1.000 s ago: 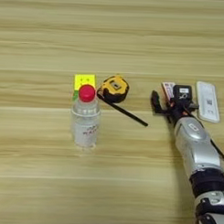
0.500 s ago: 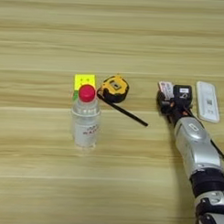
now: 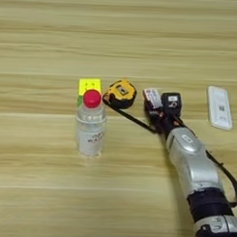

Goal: Move the objects on the table

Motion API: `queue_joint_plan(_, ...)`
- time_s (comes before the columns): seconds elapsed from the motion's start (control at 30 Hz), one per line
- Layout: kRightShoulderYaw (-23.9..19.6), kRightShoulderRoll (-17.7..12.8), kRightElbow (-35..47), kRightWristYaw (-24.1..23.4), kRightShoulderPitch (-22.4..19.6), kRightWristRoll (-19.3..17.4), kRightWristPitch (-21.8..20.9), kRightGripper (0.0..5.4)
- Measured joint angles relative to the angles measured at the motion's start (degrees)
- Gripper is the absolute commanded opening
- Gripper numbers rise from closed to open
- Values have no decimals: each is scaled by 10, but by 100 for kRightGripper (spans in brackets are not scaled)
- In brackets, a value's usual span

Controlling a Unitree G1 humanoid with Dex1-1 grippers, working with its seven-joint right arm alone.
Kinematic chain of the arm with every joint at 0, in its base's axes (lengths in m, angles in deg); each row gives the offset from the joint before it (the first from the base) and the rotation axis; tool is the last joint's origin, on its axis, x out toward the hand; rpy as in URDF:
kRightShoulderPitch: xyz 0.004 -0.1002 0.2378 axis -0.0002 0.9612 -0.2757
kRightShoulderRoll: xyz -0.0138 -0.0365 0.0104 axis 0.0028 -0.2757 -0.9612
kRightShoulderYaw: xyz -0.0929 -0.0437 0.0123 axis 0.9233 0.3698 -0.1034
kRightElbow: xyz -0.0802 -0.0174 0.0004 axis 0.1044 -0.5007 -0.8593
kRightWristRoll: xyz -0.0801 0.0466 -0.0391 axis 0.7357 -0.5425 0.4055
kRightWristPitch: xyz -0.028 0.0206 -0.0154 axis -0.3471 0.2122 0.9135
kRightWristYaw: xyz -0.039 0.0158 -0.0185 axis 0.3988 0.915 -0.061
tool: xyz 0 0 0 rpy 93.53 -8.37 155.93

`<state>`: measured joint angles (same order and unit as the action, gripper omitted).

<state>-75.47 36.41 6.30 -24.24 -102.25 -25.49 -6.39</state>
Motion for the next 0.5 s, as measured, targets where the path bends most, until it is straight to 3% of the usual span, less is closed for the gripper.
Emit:
queue_joint_plan(0.13,18,16,-4,0,-1,9,-4,209)
queue_joint_plan(0.4,16,16,-16,0,-7,13,-14,209)
queue_joint_plan(0.5,16,16,-21,-2,-7,16,-22,248)
